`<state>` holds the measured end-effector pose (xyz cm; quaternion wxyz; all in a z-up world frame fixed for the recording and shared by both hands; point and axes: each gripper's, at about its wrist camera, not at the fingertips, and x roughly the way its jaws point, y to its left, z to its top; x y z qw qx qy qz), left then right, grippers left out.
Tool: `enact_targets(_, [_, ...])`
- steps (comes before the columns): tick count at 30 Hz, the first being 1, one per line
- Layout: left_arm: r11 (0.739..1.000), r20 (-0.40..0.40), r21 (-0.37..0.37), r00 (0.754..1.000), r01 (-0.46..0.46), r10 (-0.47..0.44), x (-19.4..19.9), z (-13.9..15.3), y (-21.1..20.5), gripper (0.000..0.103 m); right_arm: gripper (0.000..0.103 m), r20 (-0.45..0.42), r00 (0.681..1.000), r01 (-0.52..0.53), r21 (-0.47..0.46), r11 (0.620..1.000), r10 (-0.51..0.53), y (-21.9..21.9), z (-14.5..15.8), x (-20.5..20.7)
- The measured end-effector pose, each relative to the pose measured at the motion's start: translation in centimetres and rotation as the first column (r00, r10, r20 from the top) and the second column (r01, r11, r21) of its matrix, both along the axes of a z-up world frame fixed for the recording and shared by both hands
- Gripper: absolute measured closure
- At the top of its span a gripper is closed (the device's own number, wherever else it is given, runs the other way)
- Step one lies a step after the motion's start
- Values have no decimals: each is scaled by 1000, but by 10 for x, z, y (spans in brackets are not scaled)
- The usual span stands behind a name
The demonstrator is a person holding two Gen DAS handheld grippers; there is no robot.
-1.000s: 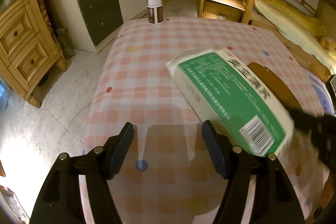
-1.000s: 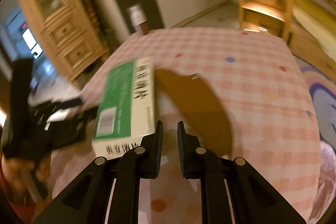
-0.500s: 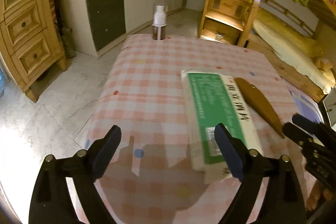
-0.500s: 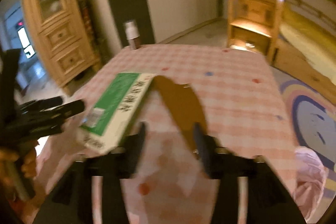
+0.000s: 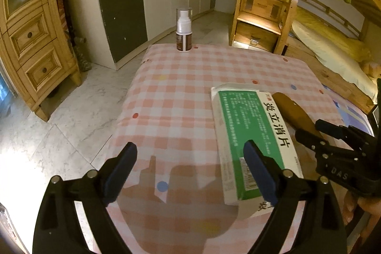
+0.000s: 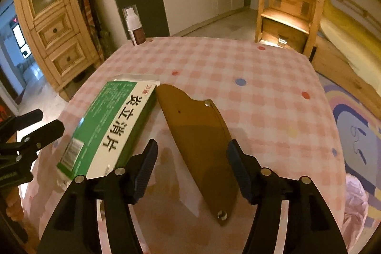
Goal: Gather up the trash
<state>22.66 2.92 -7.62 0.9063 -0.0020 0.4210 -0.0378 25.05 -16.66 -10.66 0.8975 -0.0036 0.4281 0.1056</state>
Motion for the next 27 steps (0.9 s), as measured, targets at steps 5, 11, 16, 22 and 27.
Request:
enact_targets(5, [1000, -7, -17, 1000, -4, 4, 2, 0, 4, 15, 48, 4, 1000, -24, -81, 996, 24, 7, 0, -5])
enact_targets(11, [999, -8, -41, 1000, 27, -27, -6, 1, -1, 15, 79, 24, 1000, -13, -47, 999, 15, -5, 12, -28])
enact_targets(16, [995, -26, -86, 998, 47, -49, -15, 0, -10, 12, 83, 4, 1000, 1, -2, 1000, -1, -19, 15, -46])
enact_targets(22, [998, -7, -42, 999, 40, -41, -19, 1, -20, 12, 47, 15, 1000, -9, -33, 999, 10, -19, 13, -48])
enact_targets(27, [999, -11, -38, 999, 32, -32, -15, 0, -16, 12, 35, -15, 1000, -6, -67, 998, 5, -14, 4, -32])
